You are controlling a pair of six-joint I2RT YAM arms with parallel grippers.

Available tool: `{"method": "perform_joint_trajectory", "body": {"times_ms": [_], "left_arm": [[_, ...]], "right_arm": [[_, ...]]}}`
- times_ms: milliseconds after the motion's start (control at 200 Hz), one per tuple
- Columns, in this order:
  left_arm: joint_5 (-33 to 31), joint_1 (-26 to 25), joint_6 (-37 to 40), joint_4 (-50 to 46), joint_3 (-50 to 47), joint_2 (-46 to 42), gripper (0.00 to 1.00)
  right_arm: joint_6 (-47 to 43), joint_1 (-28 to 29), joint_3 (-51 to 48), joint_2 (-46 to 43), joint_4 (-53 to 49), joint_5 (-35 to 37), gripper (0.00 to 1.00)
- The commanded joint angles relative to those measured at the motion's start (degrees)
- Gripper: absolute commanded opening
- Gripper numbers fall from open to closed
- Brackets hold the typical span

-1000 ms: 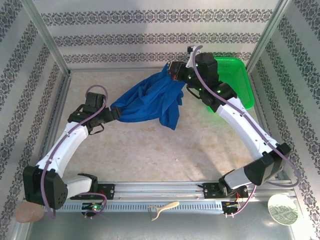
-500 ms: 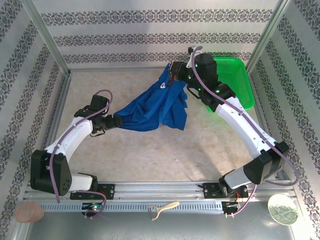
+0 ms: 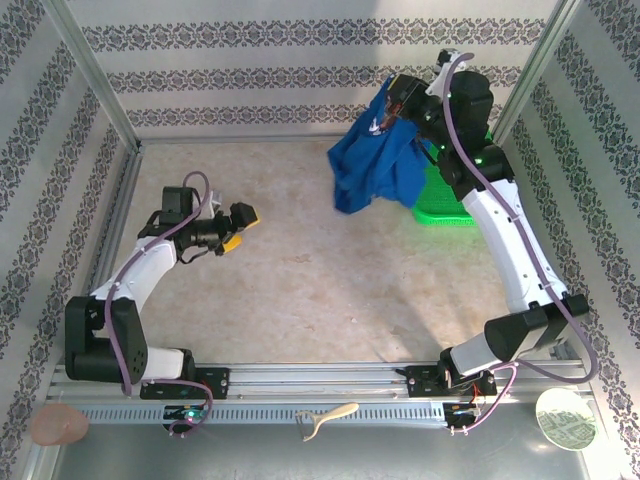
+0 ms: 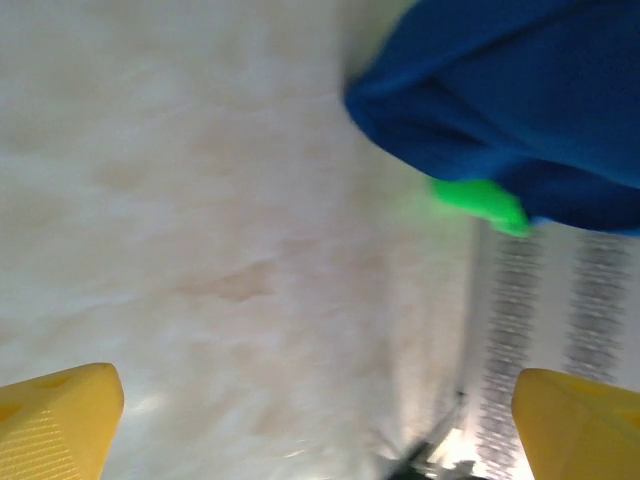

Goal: Fold the inside-out t-shirt

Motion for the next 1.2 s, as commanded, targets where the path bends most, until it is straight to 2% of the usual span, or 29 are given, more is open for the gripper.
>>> {"method": "perform_joint_trajectory", "body": {"times_ms": [0,110,185,410,470,704,744,794,824,869,894,944,1199], "left_arm": [[7.6,0.4,-6.6,10.6,3.8,-5.0,1.00],[3.8,-0.2,-7.5,10.1,7.0,-7.5,1.00],[0.4,-2.9,-6.5,8.7,9.6,-8.1,1.00],[-15.6,-20.8,2.1,4.8,18.4,-2.0,1.00],[-19.9,-23.6,4.0,4.5,20.5,1.1,1.00],[-36.4,-24.4,6.9,5.9,23.1,7.0,0.99],[-37.8,-24.4,7.1,5.9,23.3,7.7,0.92],[-38.4,-24.3,7.2,5.9,23.3,8.5,0.78],[-38.0,-24.3,7.4,6.0,23.1,8.9,0.64],[-37.2,-24.3,7.6,6.4,22.3,9.4,0.32],[-37.0,-24.3,7.5,6.5,21.6,9.5,0.18],[-36.2,-24.3,7.2,7.3,19.4,9.3,0.00],[-32.6,-24.7,2.6,14.9,-0.1,3.7,0.00]], "right_arm": [[1.2,2.8,-3.9,2.7,3.1,-2.3,0.00],[1.9,4.0,-3.8,4.6,4.3,-4.3,0.00],[1.9,5.2,-2.0,5.3,4.2,-4.7,0.00],[3.1,9.2,2.8,6.2,3.8,-3.8,0.00],[3.5,10.6,3.4,6.3,3.9,-3.3,0.00],[6.0,14.8,4.3,5.6,6.0,-2.4,0.00],[6.5,15.2,5.0,6.0,6.1,-2.5,0.00],[6.9,15.3,6.6,6.8,6.2,-2.7,0.00],[7.2,15.3,7.7,7.4,6.1,-3.0,0.00],[7.5,15.3,9.3,8.6,5.9,-3.4,0.00],[7.5,15.2,10.3,9.3,5.6,-3.5,0.00],[7.5,15.1,12.5,10.4,5.2,-3.8,0.00],[8.9,12.8,23.3,16.2,2.9,-6.3,0.00]]}}
